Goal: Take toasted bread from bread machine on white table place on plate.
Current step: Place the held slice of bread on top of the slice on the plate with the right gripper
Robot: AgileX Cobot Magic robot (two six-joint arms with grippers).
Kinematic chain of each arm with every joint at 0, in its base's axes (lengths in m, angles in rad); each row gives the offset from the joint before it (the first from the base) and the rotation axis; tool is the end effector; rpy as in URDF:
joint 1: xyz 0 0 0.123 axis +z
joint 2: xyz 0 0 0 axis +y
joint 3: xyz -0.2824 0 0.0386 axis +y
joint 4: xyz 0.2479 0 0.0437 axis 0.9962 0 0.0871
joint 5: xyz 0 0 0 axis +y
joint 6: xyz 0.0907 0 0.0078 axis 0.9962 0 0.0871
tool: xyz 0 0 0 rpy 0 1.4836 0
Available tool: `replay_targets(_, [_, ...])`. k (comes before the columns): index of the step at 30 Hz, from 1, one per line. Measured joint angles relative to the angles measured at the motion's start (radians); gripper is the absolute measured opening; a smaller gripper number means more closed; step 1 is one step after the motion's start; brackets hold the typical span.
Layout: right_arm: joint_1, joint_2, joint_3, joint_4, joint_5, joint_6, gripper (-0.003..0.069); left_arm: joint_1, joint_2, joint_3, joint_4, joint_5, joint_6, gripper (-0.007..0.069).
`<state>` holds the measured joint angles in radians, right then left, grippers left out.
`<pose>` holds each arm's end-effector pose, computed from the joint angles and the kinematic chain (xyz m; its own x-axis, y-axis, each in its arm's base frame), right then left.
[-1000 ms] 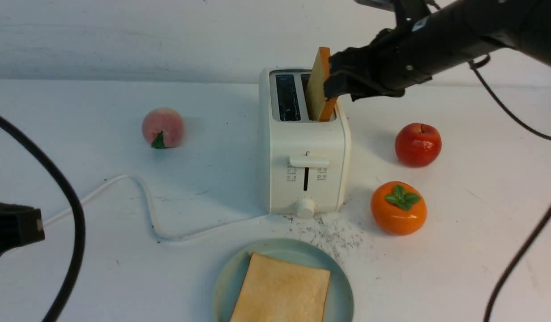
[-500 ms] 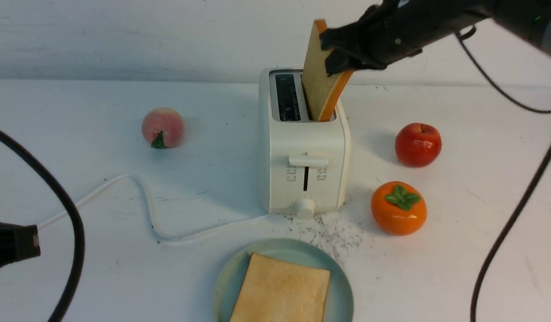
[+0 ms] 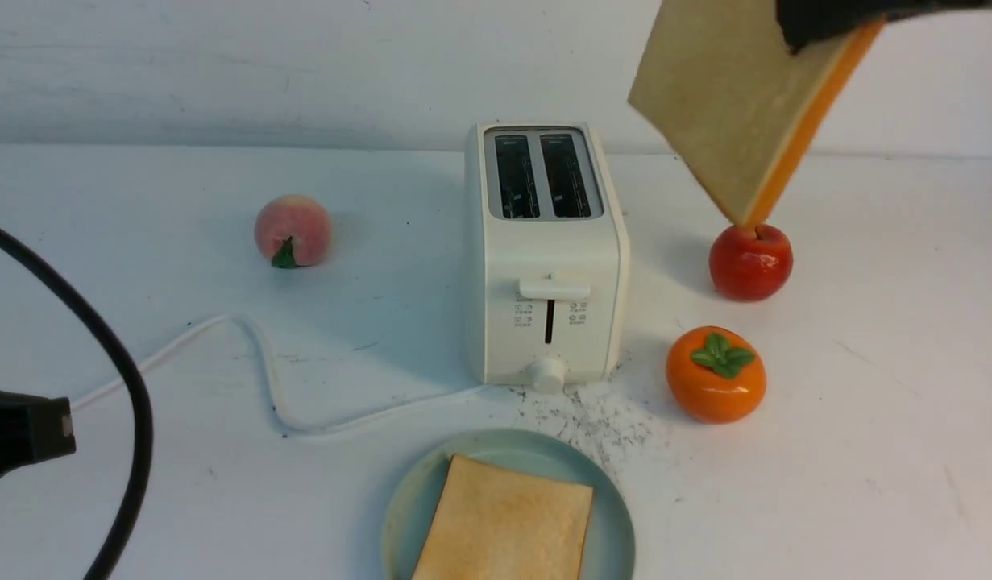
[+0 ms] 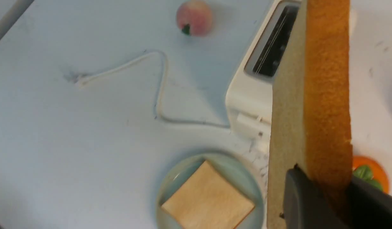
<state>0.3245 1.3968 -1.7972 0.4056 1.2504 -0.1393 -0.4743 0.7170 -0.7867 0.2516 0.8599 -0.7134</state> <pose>0.2382 0.1161 0.4879 -0.6340 -0.2181 -0.7419 -0.5617 0.7893 0.2480 0.1197 -0.0421 0.3417 -0.6478 -0.2418 -0.7224 -0.0214 0.9537 -0.3000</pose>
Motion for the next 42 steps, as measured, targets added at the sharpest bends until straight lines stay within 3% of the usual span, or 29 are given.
replay_targets(8, [0.000,-0.204,0.584,0.178,-0.245,-0.017,0.0089,0.000,0.000,0.000,-0.015,-0.003,0.000,-0.0014])
replay_targets(11, [0.000,-0.216,0.845,0.365,-0.404,-0.127,0.0089,0.000,0.000,0.000,-0.018,-0.003,0.000,-0.0014])
replay_targets(14, [0.000,-0.194,0.971,0.561,-0.504,-0.269,0.0089,0.000,0.000,0.000,-0.018,-0.004,0.000,-0.0014])
replay_targets(17, [0.003,-0.160,1.023,0.767,-0.561,-0.436,0.0089,0.000,0.000,0.000,-0.018,-0.012,0.000,-0.0014])
replay_targets(18, [0.003,-0.157,1.025,0.780,-0.564,-0.449,0.0089,0.000,0.000,0.000,-0.018,-0.013,0.000,-0.0014])
replay_targets(19, [0.019,-0.130,1.031,0.894,-0.589,-0.555,0.0089,0.000,0.000,0.000,-0.018,-0.020,0.000,-0.0014])
replay_targets(20, [0.019,-0.127,1.031,0.905,-0.592,-0.566,0.0089,0.000,0.000,0.000,-0.018,-0.021,0.000,-0.0014])
replay_targets(22, [0.067,-0.077,1.031,1.045,-0.629,-0.702,0.0089,0.000,0.000,0.000,-0.018,-0.024,0.000,-0.0014])
replay_targets(27, [0.160,0.026,1.031,1.199,-0.727,-0.849,0.0089,0.000,0.000,0.000,-0.018,-0.024,0.000,-0.0014])
replay_targets(31, [0.204,0.095,1.031,1.280,-0.792,-0.924,0.0089,0.000,0.000,0.000,-0.018,-0.024,0.000,-0.0014])
replay_targets(42, [0.210,0.208,1.031,1.319,-0.831,-1.016,0.0089,0.000,0.000,0.000,-0.018,-0.023,0.000,-0.0014])
